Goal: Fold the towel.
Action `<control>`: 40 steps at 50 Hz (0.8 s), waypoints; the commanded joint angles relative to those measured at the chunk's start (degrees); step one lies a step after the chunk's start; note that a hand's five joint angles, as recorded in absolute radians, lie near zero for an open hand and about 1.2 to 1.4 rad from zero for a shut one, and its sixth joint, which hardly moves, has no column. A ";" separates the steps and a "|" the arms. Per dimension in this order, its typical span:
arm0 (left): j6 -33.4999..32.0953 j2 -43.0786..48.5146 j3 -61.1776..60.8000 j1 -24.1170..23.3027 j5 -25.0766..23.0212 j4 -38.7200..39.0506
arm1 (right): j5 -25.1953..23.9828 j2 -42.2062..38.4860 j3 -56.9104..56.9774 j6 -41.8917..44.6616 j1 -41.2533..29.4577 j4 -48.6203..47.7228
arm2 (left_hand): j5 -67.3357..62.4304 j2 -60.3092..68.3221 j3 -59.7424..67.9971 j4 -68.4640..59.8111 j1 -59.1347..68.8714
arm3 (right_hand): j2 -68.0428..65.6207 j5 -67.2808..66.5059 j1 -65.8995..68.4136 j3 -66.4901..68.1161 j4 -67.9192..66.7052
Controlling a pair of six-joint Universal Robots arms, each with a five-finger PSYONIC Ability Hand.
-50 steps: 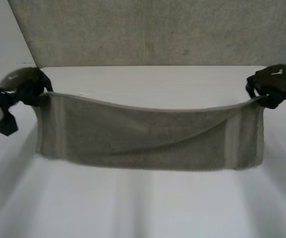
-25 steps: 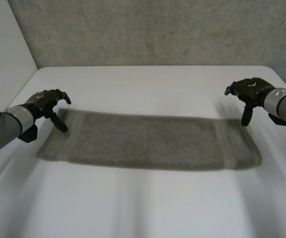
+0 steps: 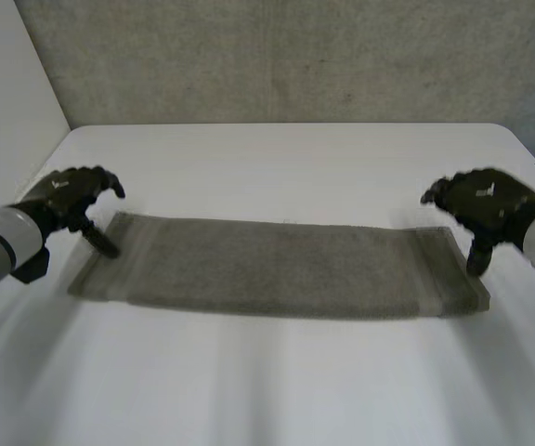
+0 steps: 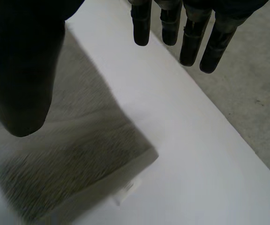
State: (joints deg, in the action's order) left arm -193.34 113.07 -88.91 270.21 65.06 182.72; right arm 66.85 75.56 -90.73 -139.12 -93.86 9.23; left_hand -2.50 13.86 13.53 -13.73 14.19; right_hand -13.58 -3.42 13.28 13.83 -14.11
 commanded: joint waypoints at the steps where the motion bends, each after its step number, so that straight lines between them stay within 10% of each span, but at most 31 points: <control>1: -10.31 4.35 -3.64 0.66 0.68 2.82 | 0.39 2.75 -14.74 6.49 1.66 -13.80 | 2.12 -3.47 -3.15 3.35 -3.80 | 3.58 3.42 -3.28 -3.83 4.11; 28: -12.42 11.91 -1.71 0.58 4.90 7.47 | -0.66 -4.54 -16.85 2.89 4.92 -15.99 | 2.12 -3.47 -3.15 3.35 -3.80 | 1.64 1.48 -1.35 -1.90 2.17; 40: -11.80 11.74 -1.80 0.58 5.26 9.32 | -0.58 -8.93 -14.65 2.71 4.30 -18.19 | 2.12 -3.47 -3.15 3.35 -3.80 | -28.09 -28.26 28.39 27.84 -27.56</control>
State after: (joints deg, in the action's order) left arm -205.65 125.49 -90.56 270.79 70.23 192.14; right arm 66.27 68.63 -106.45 -136.53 -89.14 -8.44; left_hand -2.26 13.86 13.53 -13.73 14.19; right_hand -35.51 -25.34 35.00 35.33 -35.03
